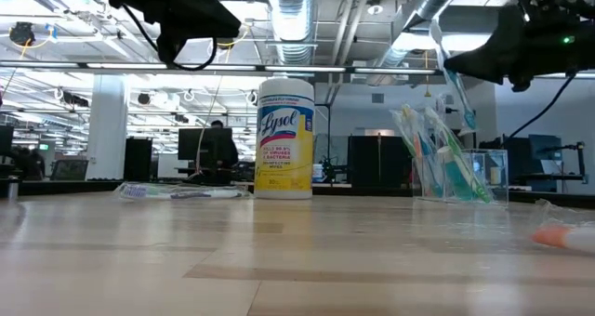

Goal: Pick & Place toothbrushing station
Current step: Put the blue toothbrush into the transparent organizer

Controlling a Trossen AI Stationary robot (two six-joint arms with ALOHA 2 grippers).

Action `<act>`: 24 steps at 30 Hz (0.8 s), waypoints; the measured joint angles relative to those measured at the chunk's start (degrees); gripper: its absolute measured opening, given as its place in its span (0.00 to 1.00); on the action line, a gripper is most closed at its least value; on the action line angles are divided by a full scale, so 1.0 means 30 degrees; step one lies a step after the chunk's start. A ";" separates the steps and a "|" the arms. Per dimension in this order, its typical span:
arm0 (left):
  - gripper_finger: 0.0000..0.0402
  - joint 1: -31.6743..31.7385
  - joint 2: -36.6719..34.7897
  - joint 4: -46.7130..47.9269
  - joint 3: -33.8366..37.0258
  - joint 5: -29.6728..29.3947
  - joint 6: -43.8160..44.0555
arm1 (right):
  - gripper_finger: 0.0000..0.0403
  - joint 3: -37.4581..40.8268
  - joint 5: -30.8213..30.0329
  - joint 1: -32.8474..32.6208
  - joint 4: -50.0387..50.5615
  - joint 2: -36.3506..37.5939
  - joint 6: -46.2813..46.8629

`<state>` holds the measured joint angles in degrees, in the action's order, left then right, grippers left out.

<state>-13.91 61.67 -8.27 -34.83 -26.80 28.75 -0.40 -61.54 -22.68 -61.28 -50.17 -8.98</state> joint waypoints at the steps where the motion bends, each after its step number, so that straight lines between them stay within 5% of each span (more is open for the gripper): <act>1: 0.12 -0.0040 0.0000 -0.0001 0.0000 -0.0030 0.0000 | 0.00 0.0000 0.0020 0.0093 -0.0021 0.0000 -0.0016; 17: 0.12 -0.0525 0.0000 -0.0095 0.0000 -0.0418 -0.0015 | 0.00 0.0007 -0.1108 0.0569 0.3059 -0.0633 0.3527; 24: 0.12 -0.0525 0.0000 -0.0109 0.0000 -0.0425 -0.0133 | 0.00 0.0022 -0.4923 -0.1638 0.4115 -0.1584 0.5003</act>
<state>-15.49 61.67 -8.60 -34.83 -28.08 28.35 -0.34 -76.31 -27.59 -48.93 -54.92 6.03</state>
